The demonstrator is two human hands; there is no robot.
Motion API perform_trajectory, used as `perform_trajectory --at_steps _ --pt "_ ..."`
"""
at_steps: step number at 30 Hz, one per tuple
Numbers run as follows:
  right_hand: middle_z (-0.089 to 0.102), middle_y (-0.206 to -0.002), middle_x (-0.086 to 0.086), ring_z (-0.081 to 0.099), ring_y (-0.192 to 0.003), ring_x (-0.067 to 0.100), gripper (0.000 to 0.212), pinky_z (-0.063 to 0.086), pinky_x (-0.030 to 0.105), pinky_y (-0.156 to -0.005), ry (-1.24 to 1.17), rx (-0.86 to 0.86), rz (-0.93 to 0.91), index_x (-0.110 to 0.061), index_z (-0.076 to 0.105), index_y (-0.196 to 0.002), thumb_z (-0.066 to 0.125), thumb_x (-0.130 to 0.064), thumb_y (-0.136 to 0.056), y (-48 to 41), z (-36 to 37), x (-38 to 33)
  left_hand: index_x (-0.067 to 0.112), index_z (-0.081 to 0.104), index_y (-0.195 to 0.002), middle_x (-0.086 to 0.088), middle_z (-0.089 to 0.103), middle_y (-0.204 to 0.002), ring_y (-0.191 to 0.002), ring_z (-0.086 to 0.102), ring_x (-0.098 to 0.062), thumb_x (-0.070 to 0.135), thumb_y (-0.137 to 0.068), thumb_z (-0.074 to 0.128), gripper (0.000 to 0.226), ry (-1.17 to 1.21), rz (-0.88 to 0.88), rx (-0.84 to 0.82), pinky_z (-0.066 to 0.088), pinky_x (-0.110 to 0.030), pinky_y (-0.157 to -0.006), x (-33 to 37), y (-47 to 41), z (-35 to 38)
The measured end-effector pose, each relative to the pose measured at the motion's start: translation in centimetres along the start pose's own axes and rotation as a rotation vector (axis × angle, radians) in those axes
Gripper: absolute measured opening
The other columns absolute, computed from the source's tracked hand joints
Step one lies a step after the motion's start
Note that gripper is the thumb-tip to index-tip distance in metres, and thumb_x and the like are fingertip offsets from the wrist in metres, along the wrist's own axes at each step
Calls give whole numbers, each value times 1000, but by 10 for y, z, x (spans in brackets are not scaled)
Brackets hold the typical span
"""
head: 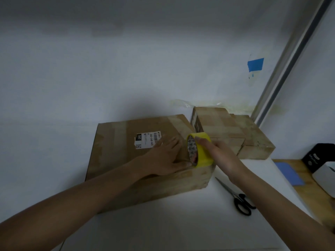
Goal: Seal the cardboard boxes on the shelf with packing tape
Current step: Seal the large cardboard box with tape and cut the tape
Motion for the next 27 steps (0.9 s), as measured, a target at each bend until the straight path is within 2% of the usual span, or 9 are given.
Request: perform_trajectory --at_steps 2,5,9,11,14,16,20,25,27 --pt "60 -111 33 61 -98 45 86 49 44 -77 33 -3 -10 13 60 -111 59 -68 -79 6 0 -2 10 1 -159 -6 -1 -167 -153 -9 -14 84 -85 26 107 -14 -1 -17 -12 -44 -123 4 6 2" --pt "64 -114 26 64 -100 39 81 49 54 -94 36 7 55 8 62 -116 61 -64 -79 11 -5 -2 8 -1 -158 -8 -4 -167 -153 -9 -18 88 -77 39 121 -83 -17 -14 -9 -43 -123 6 13 4" --pt "65 -115 24 65 -101 38 85 49 54 -94 36 7 97 6 64 -114 65 -68 -72 14 -7 -4 4 0 -157 -10 -2 -167 -153 -3 -20 81 -78 52 123 -113 -36 48 -4 -34 -122 9 13 5" --pt "69 -109 19 68 -96 32 76 51 52 -94 23 -7 105 2 69 -108 66 -65 -74 16 -6 -5 4 0 -157 -9 -2 -167 -153 -2 -19 79 -78 56 123 -49 -64 77 -1 -32 -122 9 13 8" --pt "74 -98 10 71 -89 24 49 53 46 -94 -27 -56 112 -7 73 -95 68 -54 -80 16 -3 0 3 2 -157 -9 0 -167 -153 -2 -19 80 -75 58 125 -23 -105 114 3 -33 -123 10 16 10" --pt "75 -94 6 71 -87 22 37 54 43 -94 -37 -79 101 -12 74 -89 68 -49 -83 19 -1 -1 3 4 -157 -9 2 -166 -153 -1 -19 80 -74 59 125 -32 -116 121 5 -33 -122 9 16 9" --pt "73 -100 12 70 -88 26 47 56 44 -89 -46 -57 135 -8 70 -101 70 -51 -81 25 -4 -2 3 6 -156 -9 5 -166 -153 2 -20 81 -74 58 125 -56 -124 118 10 -36 -123 8 14 7" --pt "75 -82 14 71 -71 26 47 57 31 -66 -124 -28 221 -4 72 -93 72 -49 -79 38 -8 9 6 10 -157 -6 7 -166 -153 5 -19 82 -73 57 122 -63 -142 162 16 -37 -121 9 18 6" --pt "75 -80 12 72 -73 27 47 59 35 -72 -138 -25 221 -5 71 -94 72 -49 -79 42 -5 13 7 12 -157 -6 10 -166 -153 8 -19 84 -71 56 123 -68 -143 185 16 -37 -122 8 18 7"
Point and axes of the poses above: each hand's wrist, its own y-axis away from the middle knuckle, its own z-axis out of the palm, x = y × z, the point moved 4 cm from there along -y, towards the middle knuckle
